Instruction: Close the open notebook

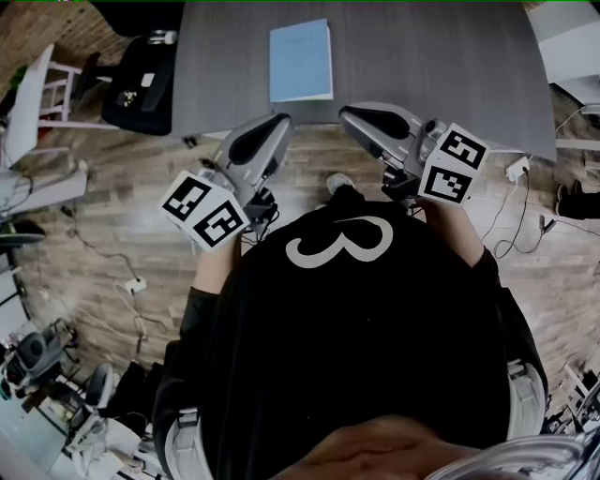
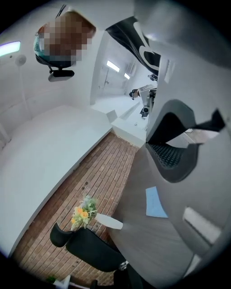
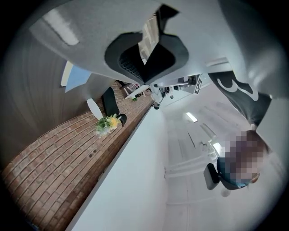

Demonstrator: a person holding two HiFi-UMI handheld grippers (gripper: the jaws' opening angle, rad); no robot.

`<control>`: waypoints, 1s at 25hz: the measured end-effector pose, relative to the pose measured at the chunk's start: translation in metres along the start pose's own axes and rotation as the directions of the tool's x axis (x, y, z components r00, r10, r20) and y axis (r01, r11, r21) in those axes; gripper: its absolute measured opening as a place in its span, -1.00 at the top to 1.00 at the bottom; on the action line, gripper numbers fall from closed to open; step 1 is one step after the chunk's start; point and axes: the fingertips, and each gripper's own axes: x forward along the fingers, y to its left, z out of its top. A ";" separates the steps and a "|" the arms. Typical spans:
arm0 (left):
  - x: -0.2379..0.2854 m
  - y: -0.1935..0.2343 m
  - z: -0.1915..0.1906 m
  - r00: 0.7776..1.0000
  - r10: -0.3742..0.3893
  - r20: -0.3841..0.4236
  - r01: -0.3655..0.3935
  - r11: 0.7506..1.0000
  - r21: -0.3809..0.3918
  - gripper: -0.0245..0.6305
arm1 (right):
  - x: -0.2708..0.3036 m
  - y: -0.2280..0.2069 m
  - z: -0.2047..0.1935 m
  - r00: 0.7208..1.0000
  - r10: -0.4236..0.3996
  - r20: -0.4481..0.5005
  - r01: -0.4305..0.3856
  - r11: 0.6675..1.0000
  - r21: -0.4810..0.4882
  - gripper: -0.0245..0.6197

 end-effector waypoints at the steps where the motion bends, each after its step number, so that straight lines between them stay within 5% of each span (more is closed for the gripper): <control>1: 0.000 -0.005 -0.003 1.000 -0.007 -0.005 0.007 1.000 0.002 0.89 | -0.003 0.002 -0.001 1.000 0.001 0.003 -0.001 1.000 0.005 0.92; 25: -0.007 -0.027 -0.012 0.999 -0.042 -0.010 0.042 0.999 0.006 0.89 | -0.012 0.017 -0.014 0.999 -0.032 0.019 0.031 0.999 0.020 0.92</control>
